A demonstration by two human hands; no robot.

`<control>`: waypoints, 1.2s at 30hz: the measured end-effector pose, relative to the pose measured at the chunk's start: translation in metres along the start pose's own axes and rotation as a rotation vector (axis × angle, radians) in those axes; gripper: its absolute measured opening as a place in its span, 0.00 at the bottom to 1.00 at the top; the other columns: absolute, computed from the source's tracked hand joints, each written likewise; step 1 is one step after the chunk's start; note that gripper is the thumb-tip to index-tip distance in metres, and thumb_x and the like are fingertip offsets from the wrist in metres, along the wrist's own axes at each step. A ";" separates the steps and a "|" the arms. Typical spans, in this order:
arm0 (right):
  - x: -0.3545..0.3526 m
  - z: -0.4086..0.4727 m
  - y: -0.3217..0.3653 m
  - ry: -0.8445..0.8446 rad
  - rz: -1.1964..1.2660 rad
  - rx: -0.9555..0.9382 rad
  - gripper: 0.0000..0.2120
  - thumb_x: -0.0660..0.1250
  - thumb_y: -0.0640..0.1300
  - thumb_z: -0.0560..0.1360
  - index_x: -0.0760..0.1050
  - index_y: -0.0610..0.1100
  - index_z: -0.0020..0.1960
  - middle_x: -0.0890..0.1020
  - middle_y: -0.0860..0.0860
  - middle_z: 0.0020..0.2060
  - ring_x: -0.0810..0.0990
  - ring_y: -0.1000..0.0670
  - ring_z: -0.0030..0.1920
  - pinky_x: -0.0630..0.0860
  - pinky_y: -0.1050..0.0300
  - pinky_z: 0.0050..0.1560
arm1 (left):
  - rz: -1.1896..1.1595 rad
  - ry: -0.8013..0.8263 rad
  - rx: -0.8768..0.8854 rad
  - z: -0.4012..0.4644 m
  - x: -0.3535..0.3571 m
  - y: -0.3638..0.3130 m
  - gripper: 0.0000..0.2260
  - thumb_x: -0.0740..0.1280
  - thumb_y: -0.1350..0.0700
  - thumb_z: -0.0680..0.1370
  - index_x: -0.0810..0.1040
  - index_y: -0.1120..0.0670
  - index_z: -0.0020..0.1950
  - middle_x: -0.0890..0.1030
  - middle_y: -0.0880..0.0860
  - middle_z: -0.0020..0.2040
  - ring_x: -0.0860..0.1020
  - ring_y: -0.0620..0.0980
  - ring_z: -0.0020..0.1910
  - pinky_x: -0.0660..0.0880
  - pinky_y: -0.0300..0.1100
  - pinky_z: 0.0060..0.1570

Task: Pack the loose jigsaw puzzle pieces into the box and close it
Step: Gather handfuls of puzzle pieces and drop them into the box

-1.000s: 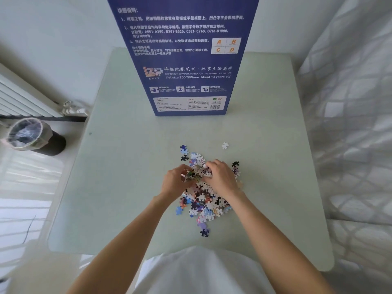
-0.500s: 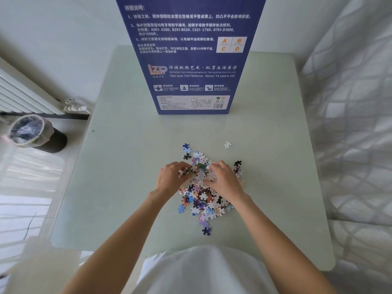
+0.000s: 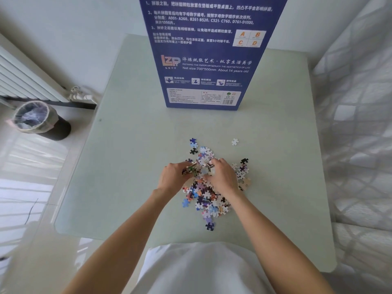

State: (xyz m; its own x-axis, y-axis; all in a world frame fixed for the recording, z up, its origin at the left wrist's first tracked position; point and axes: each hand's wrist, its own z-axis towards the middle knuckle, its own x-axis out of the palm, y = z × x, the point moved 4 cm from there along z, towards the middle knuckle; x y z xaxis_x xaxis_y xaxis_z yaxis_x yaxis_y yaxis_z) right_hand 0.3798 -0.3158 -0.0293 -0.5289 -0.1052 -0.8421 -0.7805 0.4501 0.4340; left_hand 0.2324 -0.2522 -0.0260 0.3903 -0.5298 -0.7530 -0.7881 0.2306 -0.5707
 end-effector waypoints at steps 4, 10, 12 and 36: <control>-0.009 0.001 -0.003 -0.048 0.051 -0.006 0.15 0.69 0.47 0.73 0.75 0.42 0.57 0.78 0.48 0.52 0.77 0.51 0.45 0.71 0.62 0.44 | -0.007 -0.014 0.011 -0.001 0.001 0.000 0.16 0.70 0.54 0.75 0.77 0.49 0.62 0.84 0.51 0.51 0.82 0.51 0.47 0.77 0.42 0.50; -0.025 -0.002 -0.009 -0.141 0.162 -0.028 0.15 0.69 0.44 0.74 0.77 0.40 0.58 0.81 0.45 0.53 0.79 0.49 0.52 0.69 0.64 0.51 | -0.038 -0.076 0.039 -0.004 -0.003 0.002 0.14 0.70 0.54 0.74 0.79 0.51 0.60 0.84 0.50 0.50 0.82 0.51 0.46 0.77 0.42 0.49; -0.032 -0.006 -0.010 -0.193 0.183 -0.039 0.14 0.69 0.44 0.73 0.78 0.40 0.57 0.82 0.45 0.52 0.80 0.49 0.51 0.68 0.65 0.51 | -0.041 -0.093 0.044 -0.004 -0.007 0.002 0.14 0.70 0.53 0.74 0.79 0.52 0.59 0.84 0.50 0.49 0.82 0.51 0.45 0.78 0.43 0.49; -0.309 0.004 0.072 -0.395 0.358 -0.469 0.10 0.76 0.41 0.66 0.83 0.42 0.47 0.83 0.53 0.40 0.79 0.57 0.38 0.75 0.66 0.40 | -0.258 -0.717 0.699 0.024 -0.270 -0.189 0.12 0.72 0.56 0.73 0.81 0.51 0.56 0.83 0.45 0.45 0.80 0.42 0.41 0.77 0.33 0.43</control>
State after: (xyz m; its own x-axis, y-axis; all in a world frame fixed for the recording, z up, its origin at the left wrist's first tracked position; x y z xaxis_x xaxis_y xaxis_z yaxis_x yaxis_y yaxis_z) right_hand 0.4885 -0.2468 0.2613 -0.6886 0.3475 -0.6364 -0.6895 -0.0422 0.7231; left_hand 0.2867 -0.1333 0.2773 0.8809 -0.0723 -0.4678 -0.2769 0.7228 -0.6331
